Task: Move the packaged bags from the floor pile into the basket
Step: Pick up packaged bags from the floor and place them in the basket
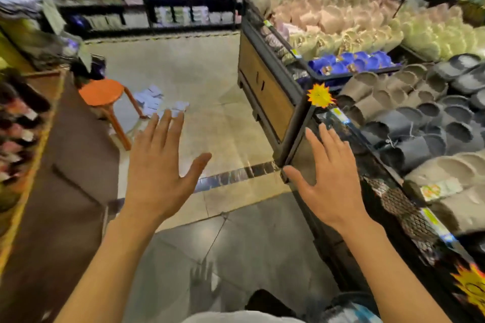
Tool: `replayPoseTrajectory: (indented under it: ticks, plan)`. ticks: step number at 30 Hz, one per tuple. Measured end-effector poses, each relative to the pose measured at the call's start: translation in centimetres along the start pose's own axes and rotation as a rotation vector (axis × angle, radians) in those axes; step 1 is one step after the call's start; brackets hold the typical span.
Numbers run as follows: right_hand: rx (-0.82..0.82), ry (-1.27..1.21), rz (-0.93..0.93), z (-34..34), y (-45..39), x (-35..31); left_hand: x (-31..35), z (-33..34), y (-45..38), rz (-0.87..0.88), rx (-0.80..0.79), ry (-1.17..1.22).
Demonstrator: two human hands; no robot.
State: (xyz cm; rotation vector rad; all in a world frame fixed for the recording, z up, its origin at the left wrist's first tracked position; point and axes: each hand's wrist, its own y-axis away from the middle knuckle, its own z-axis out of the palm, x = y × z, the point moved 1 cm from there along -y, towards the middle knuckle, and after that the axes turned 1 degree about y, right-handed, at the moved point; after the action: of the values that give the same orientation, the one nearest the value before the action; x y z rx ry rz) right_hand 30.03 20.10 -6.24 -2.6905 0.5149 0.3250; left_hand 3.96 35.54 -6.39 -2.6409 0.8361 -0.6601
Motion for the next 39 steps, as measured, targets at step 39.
replayPoseTrajectory:
  ticks: [39]
  plan:
    - [-0.359,-0.236,-0.275,39.3,-79.6,-20.4,-45.5,16.6,-62.2,-0.479,0.053,0.059]
